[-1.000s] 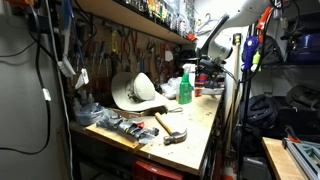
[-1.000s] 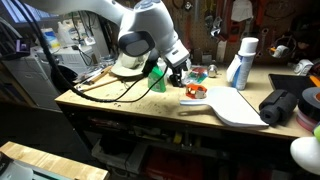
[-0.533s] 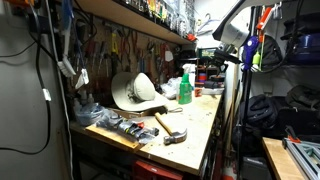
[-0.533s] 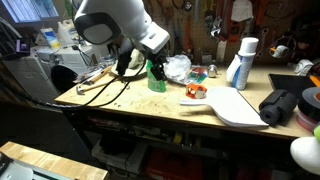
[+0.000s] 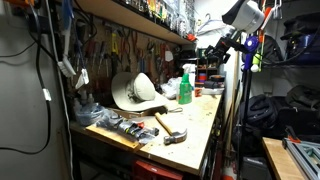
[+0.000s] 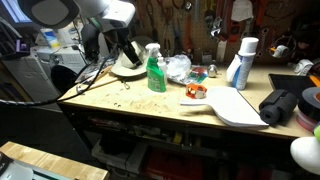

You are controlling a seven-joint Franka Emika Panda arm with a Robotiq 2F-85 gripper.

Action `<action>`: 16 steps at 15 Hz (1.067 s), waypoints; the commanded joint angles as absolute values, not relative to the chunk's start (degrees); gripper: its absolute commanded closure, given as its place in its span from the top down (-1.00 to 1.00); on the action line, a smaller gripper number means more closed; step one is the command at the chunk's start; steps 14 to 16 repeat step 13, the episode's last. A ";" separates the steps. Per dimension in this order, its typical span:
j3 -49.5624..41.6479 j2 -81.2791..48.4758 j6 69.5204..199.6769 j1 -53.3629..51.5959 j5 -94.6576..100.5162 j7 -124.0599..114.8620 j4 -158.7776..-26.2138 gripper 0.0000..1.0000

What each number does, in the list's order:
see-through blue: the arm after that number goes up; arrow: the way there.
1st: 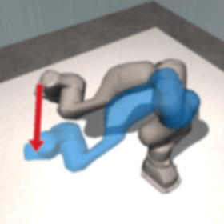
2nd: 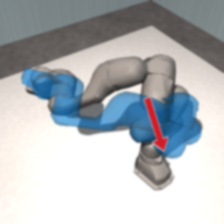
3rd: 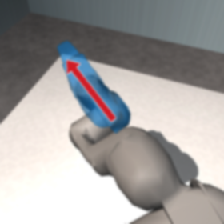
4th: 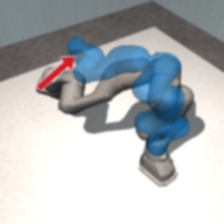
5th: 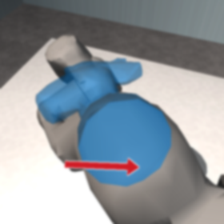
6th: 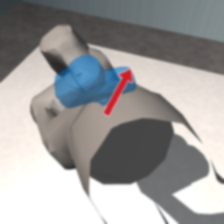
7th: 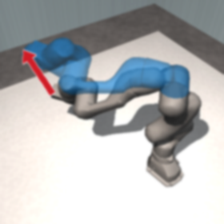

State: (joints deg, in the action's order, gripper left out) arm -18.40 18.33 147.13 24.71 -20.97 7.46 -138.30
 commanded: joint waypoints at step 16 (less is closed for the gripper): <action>-9.22 32.47 135.30 15.56 -6.81 1.25 -146.84 1.00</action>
